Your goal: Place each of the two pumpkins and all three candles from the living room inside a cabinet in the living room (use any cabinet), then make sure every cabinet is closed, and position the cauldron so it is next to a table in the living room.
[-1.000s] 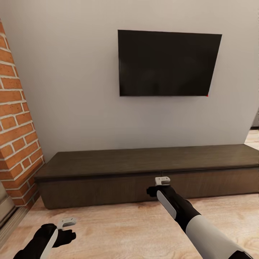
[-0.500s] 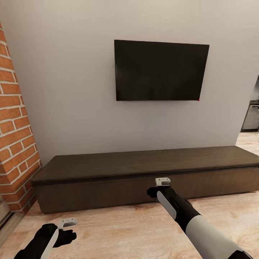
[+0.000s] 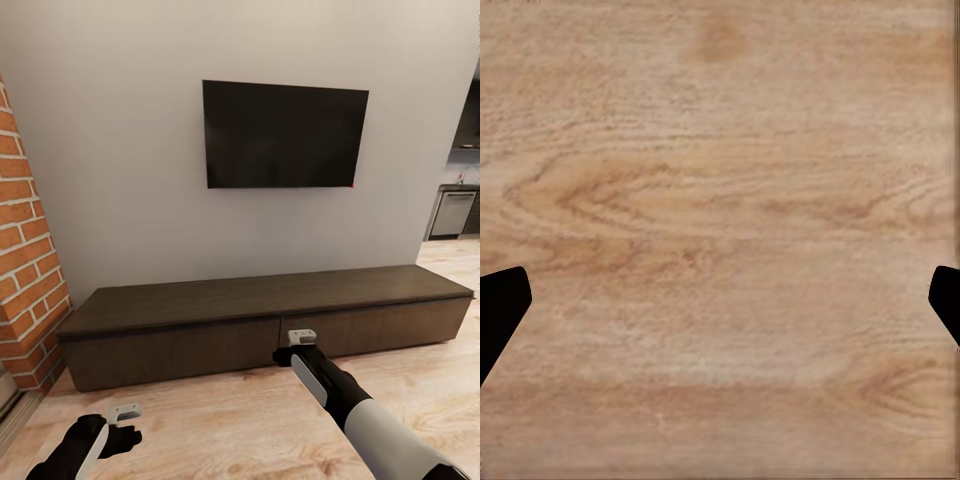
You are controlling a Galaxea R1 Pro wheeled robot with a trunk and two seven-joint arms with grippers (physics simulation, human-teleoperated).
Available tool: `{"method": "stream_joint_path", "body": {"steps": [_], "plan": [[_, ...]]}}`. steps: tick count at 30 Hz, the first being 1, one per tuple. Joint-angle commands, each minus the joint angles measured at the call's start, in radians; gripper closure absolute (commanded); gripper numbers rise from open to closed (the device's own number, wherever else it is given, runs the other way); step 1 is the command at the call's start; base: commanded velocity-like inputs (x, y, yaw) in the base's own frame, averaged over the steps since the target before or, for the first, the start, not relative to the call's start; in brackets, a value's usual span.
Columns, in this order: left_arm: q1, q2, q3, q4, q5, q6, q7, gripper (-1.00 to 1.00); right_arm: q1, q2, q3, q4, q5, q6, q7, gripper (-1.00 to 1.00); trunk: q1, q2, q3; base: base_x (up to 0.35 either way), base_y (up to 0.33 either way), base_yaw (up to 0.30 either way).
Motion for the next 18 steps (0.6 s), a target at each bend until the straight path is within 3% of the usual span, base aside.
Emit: {"method": "stream_joint_path", "body": {"steps": [1,18], "plan": [[0.0,0.0,0.002,-0.001,0.004,0.005,-0.002,-1.0,-0.001,-0.001,0.005,0.001,-0.01,0.002,-0.01,-1.0,-0.004,0.007,0.0,-0.007,0.0,-0.085],[0.0,0.0,0.002,0.0,0.006,0.005,-0.001,-1.0,-0.001,0.0,0.004,0.063,-0.01,-0.002,0.034,-1.0,-0.069,0.126,0.026,-0.001,0.0,-0.085]]}}
